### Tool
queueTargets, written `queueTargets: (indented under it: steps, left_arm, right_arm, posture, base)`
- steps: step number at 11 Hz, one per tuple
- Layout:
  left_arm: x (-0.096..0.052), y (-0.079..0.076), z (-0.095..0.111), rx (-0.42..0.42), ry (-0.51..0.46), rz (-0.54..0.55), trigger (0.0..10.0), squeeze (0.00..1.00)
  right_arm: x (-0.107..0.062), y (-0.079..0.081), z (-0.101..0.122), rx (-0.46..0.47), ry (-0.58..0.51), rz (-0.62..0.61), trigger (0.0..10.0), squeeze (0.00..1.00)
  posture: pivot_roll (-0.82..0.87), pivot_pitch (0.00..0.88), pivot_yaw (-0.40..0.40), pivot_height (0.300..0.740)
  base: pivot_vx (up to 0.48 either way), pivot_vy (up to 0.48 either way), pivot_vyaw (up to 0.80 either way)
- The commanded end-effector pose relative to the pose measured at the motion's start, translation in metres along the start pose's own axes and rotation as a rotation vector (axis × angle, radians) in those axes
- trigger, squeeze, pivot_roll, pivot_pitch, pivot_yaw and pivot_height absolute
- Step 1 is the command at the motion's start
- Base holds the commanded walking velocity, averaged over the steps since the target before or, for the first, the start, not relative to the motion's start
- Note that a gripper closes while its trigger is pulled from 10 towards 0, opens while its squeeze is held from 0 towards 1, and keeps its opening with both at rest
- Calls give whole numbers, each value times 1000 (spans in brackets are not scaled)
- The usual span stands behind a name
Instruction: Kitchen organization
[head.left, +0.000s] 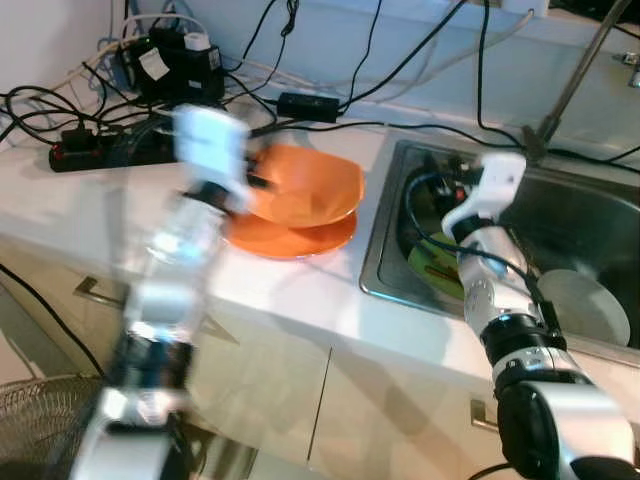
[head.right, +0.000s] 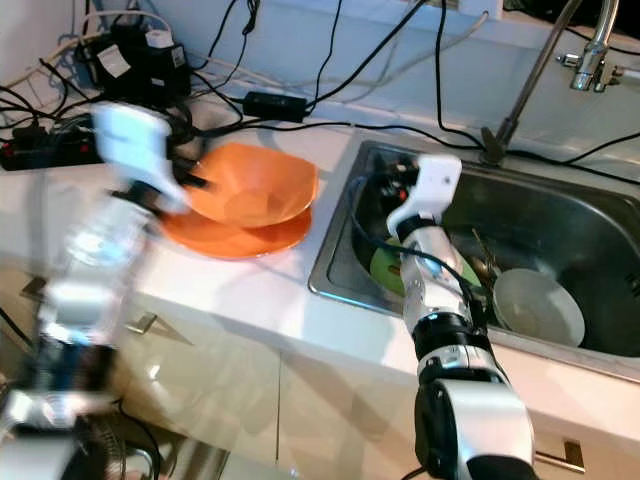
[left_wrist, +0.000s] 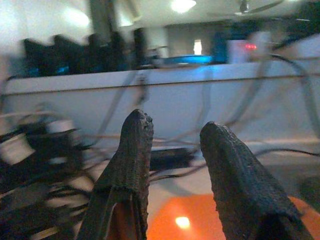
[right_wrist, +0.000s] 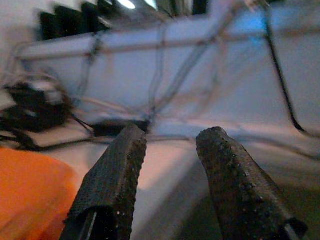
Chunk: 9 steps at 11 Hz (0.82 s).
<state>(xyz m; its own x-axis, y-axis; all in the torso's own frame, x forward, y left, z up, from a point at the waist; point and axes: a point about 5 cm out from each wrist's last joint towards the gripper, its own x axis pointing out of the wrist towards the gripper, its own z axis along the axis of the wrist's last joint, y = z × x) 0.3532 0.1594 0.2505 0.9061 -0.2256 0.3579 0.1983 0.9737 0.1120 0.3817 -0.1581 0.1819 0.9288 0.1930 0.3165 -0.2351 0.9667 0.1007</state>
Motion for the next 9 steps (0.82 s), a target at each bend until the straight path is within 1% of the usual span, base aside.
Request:
queueTargets:
  steps: [1, 2, 3, 4, 5, 6, 7, 8, 9]
  left_arm:
    - [3, 7, 1, -41, 33, 18, 10000, 0]
    - [1, 16, -2, -89, 111, 28, 10000, 0]
    - [-2, 21, -3, -139, 178, 2, 10000, 0]
    - [-4, 25, -3, -167, 200, -12, 10000, 635]
    - [-9, 31, -7, -248, 262, -26, 10000, 1000]
    - [-14, 34, -11, -268, 308, -41, 10000, 1000]
    - [-19, 37, -14, -254, 360, -45, 10000, 1000]
    - [-22, 39, -15, -240, 396, -25, 10000, 1000]
    - [-24, 40, -16, -231, 434, -23, 10000, 0]
  right_arm:
    - [-2, -1, 2, 3, -14, 16, 10000, 0]
    - [-5, -1, 0, 5, -12, 20, 10000, 0]
    - [-8, 0, -3, 9, -4, 21, 10000, 0]
    - [-9, 2, -5, 13, 4, 30, 10000, 0]
    - [-10, 5, -6, 16, 8, 42, 10000, 0]
    - [-9, 6, -6, 18, 11, 48, 10000, 0]
    - [-9, 9, -6, 22, 13, 55, 10000, 0]
    - [-9, 10, -7, 23, 17, 60, 10000, 0]
    - [-10, 11, -8, 24, 24, 63, 10000, 0]
  posture:
    - [227, 10, -55, 740]
    - [232, 4, -50, 740]
    - [237, 5, -49, 740]
    - [243, 0, -48, 740]
    - [250, 0, -47, 740]
    - [250, 0, -47, 740]
    - [254, 0, -45, 740]
    - [255, 0, -45, 740]
    - [258, 0, -43, 740]
  base:
    - [0, 0, 0]
    - [0, 0, 0]
    - [0, 0, 0]
    - [0, 0, 0]
    - [0, 0, 0]
    - [0, 0, 0]
    - [0, 0, 0]
    - [0, 0, 0]
    - [0, 0, 0]
